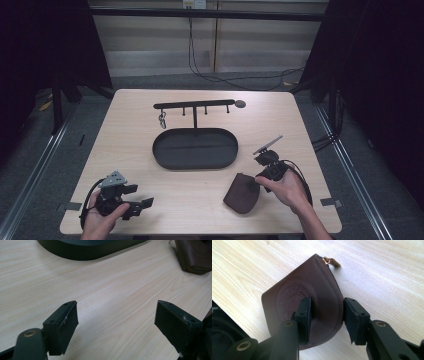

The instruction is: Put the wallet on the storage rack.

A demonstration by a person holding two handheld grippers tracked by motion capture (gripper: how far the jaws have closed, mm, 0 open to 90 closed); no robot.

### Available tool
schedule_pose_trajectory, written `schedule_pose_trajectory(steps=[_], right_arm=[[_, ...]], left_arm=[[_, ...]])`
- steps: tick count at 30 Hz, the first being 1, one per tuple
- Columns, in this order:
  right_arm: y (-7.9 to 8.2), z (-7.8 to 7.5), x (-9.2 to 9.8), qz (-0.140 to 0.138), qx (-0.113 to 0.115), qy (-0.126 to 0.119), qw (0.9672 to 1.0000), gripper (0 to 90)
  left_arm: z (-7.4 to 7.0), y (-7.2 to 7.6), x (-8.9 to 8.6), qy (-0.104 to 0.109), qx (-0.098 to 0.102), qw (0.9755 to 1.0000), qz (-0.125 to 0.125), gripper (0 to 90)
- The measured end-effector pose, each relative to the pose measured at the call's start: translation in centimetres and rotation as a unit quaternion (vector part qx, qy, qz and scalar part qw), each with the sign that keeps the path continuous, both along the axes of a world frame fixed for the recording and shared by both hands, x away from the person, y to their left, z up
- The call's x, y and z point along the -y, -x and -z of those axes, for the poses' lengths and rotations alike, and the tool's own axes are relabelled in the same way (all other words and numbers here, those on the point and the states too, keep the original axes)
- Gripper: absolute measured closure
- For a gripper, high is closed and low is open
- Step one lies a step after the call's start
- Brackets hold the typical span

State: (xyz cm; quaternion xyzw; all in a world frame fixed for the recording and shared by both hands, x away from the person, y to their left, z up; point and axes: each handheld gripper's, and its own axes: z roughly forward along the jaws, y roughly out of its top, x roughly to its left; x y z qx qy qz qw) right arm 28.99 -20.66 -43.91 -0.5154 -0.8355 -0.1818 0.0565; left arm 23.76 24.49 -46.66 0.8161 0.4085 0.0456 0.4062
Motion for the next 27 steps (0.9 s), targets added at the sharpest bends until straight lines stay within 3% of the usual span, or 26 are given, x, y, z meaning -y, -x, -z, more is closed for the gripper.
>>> schedule_pose_trajectory(steps=[7,19,22,27], right_arm=[[0.1,-0.3,0.1,0.005,0.001,-0.007,1.0,61.4],[-0.3,-1.2,-0.6,-0.009,0.011,0.015,0.9998,63.9],[-0.4,-2.0,-0.3,0.0,0.015,-0.005,0.9999,68.2],[-0.2,-2.8,-0.4,-0.008,0.024,0.015,0.9996,71.0]], left_arm=[[0.1,0.0,0.0,-0.002,-0.002,1.0,0.0,18.7],[0.0,0.0,0.0,0.005,-0.001,1.0,0.003,18.7],[0.0,-0.1,0.0,0.004,-0.001,1.0,0.002,18.7],[0.0,-0.1,0.1,0.005,-0.001,1.0,0.001,18.7]])
